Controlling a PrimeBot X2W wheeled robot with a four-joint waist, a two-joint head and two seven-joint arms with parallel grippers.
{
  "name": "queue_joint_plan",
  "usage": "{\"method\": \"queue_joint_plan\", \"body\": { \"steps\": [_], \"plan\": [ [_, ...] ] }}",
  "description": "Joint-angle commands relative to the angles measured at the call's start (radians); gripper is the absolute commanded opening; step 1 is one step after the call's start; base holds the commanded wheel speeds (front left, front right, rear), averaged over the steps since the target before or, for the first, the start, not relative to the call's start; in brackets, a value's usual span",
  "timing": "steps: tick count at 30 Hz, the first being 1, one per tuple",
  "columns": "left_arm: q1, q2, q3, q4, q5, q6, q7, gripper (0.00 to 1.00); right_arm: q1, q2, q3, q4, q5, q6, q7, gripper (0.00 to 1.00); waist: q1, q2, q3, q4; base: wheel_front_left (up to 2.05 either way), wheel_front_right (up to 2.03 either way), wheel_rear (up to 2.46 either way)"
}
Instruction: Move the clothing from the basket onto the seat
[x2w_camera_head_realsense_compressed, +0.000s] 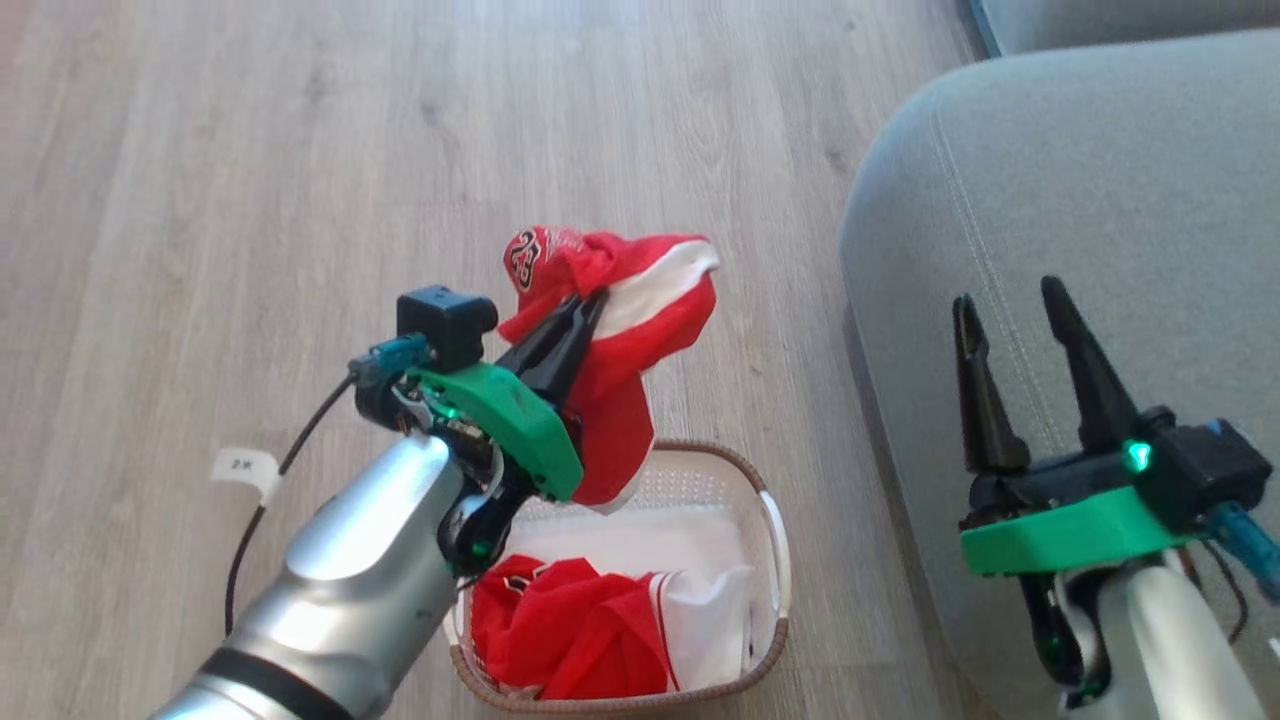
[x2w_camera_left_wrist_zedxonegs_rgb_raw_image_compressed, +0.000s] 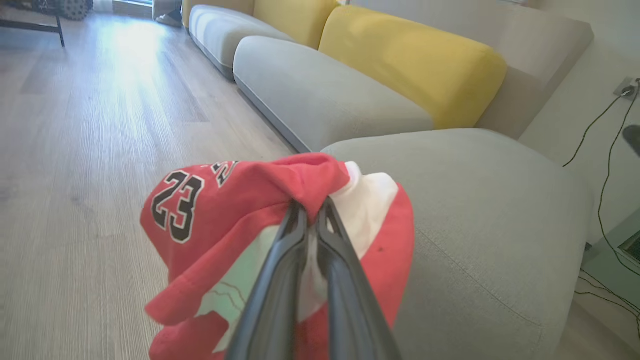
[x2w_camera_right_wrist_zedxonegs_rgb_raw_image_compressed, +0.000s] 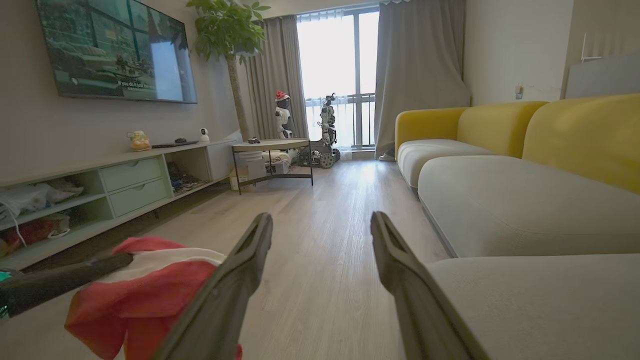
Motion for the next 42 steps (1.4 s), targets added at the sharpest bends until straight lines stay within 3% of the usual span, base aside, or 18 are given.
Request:
{"method": "queue_joint_plan", "body": {
  "steps": [1, 19, 27, 42],
  "plan": [
    [-0.066, 0.031, 0.046, -0.05, -0.001, 0.01, 0.001, 0.0, -0.011, -0.012, 0.031, -0.026, 0.01, 0.007, -0.005, 1.0, 0.0001, -0.0001, -0.018, 0.01, 0.0, 0.0, 0.0],
    [-0.08, 0.167, 0.079, -0.434, -0.008, 0.115, 0.144, 0.0, 0.032, -0.02, 0.187, 0.06, 0.066, 0.007, -0.005, 1.0, 0.0001, -0.0001, -0.065, 0.036, 0.0, 0.0, 0.0],
    [-0.065, 0.174, 0.075, -0.493, -0.019, 0.13, 0.164, 0.0, -0.016, -0.03, 0.277, 0.094, 0.084, 0.007, -0.005, 1.0, 0.0001, -0.0001, -0.056, 0.045, 0.0, 0.0, 0.0],
    [-0.061, 0.149, 0.039, -0.526, -0.033, 0.118, 0.186, 0.0, -0.244, -0.074, 0.442, 0.224, 0.094, 0.007, -0.005, 1.0, 0.0001, -0.0001, -0.05, 0.088, 0.0, 0.0, 0.0]
  ]
}}
